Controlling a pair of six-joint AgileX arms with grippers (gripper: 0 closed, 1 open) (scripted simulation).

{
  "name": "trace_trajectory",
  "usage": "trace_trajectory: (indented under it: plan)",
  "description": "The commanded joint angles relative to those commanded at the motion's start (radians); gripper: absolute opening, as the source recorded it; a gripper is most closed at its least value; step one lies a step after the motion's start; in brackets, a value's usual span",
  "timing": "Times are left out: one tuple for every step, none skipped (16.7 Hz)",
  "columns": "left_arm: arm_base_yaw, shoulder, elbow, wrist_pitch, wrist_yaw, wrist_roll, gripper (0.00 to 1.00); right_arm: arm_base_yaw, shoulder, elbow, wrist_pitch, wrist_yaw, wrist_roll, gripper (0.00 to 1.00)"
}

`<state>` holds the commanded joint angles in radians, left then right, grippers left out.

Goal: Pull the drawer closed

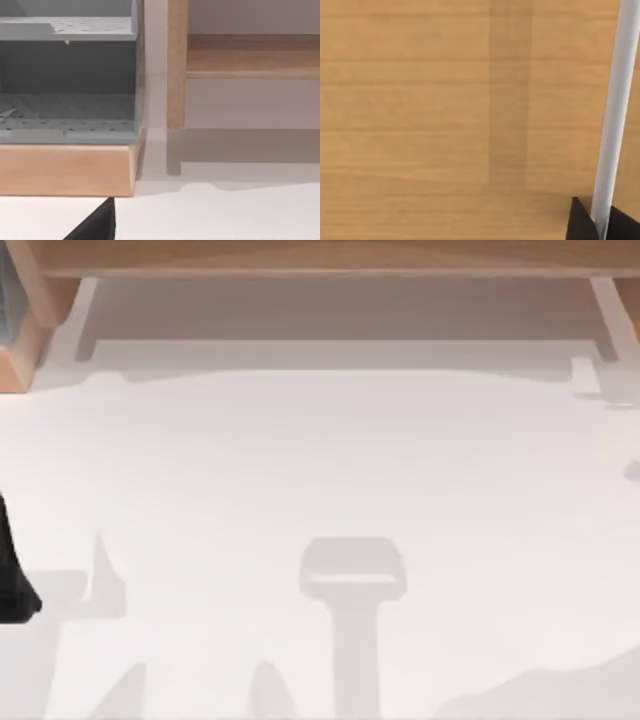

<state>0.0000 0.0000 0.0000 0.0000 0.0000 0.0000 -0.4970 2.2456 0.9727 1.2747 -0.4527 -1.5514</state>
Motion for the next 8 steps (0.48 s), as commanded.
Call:
trace_trajectory:
  plan:
    - [0.0,0.0,0.0,0.0,0.0,0.0,1.0,0.002,0.003,0.005,-0.004,0.002,0.0,0.0]
    - [0.0,0.0,0.0,0.0,0.0,0.0,1.0,0.002,0.003,0.005,-0.004,0.002,0.0,0.0]
    - [0.0,0.0,0.0,0.0,0.0,0.0,1.0,0.002,0.003,0.005,-0.004,0.002,0.0,0.0]
    - [0.0,0.0,0.0,0.0,0.0,0.0,1.0,-0.003,0.0,0.0,-0.004,0.001,0.002,0.0]
    - [0.0,0.0,0.0,0.0,0.0,0.0,1.0,-0.002,0.002,0.003,-0.007,0.001,0.001,0.0]
    - [0.0,0.0,0.0,0.0,0.0,0.0,1.0,0.003,0.012,0.016,-0.016,0.004,-0.002,0.0]
    - [0.0,0.0,0.0,0.0,0.0,0.0,1.0,0.01,0.026,0.04,-0.03,0.008,-0.005,0.0]
    - [0.0,0.0,0.0,0.0,0.0,0.0,1.0,0.018,0.042,0.074,-0.047,0.014,-0.006,0.0]
